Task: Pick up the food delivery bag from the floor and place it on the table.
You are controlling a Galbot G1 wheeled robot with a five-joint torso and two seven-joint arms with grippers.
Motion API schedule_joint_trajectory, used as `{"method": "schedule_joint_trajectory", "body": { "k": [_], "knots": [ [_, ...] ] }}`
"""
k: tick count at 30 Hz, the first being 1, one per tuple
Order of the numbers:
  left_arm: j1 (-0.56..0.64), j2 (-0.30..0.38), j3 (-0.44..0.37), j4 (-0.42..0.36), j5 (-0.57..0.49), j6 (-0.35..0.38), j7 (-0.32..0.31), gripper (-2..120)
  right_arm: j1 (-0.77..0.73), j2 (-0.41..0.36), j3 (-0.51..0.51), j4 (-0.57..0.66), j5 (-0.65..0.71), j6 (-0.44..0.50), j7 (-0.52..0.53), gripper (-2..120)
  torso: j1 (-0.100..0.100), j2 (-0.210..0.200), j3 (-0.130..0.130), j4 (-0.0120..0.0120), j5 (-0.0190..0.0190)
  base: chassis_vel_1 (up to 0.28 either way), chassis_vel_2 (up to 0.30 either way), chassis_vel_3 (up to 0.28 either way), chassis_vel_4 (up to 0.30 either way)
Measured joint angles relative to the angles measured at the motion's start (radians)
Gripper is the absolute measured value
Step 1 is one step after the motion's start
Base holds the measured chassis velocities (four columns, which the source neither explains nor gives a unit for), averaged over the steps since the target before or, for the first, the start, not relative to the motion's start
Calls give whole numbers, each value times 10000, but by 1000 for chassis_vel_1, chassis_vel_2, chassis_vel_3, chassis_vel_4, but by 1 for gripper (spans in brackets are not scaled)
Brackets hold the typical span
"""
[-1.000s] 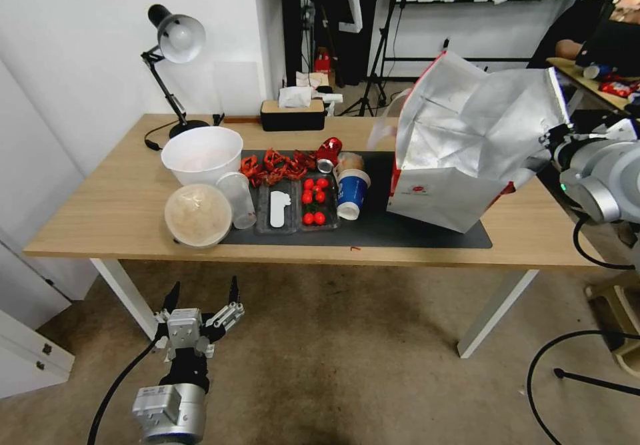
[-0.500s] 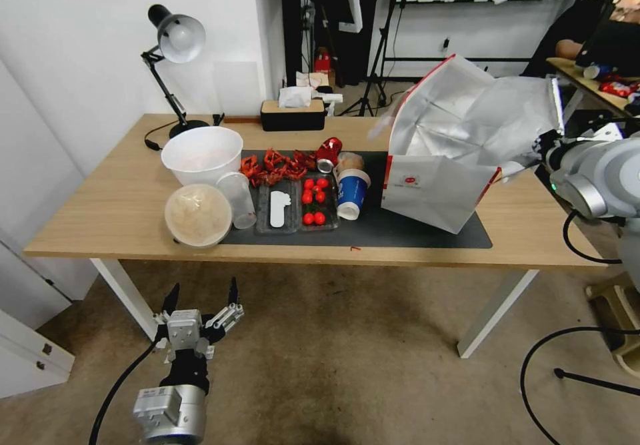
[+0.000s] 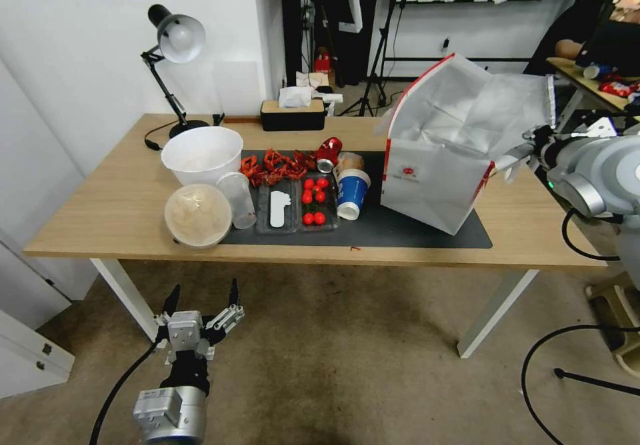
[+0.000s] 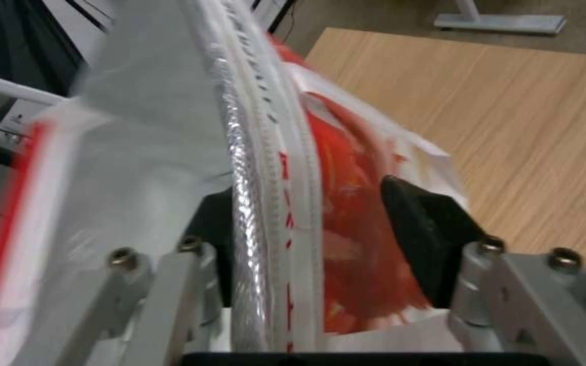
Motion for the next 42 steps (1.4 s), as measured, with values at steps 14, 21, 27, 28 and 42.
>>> {"method": "schedule_joint_trajectory", "body": {
  "k": [14,21,27,28,42],
  "knots": [
    [-35,95,-30,51,-15,-51,-27,100,487,-61,-355,-105,-220,-81,364,99,0,0,0,0,0,0,0,0,0],
    [35,105,-74,-61,-46,-50,-35,100,63,-257,14,455,-917,71,81,100,0,0,0,0,-1,0,0,0,0],
    [61,95,-114,-156,-65,-32,-27,100,-800,-469,217,1035,-2878,33,-973,100,0,0,-1,-1,-1,0,0,0,0],
    [64,94,-116,-167,-66,-30,-27,100,-962,-492,241,1118,-3142,-16,-1192,100,0,1,0,0,-1,0,0,0,0],
    [226,-13,-252,-631,-69,164,-64,100,-4158,-594,489,2321,-9719,180,-7522,100,-1,0,-1,0,-1,0,0,0,0]
  ]
}}
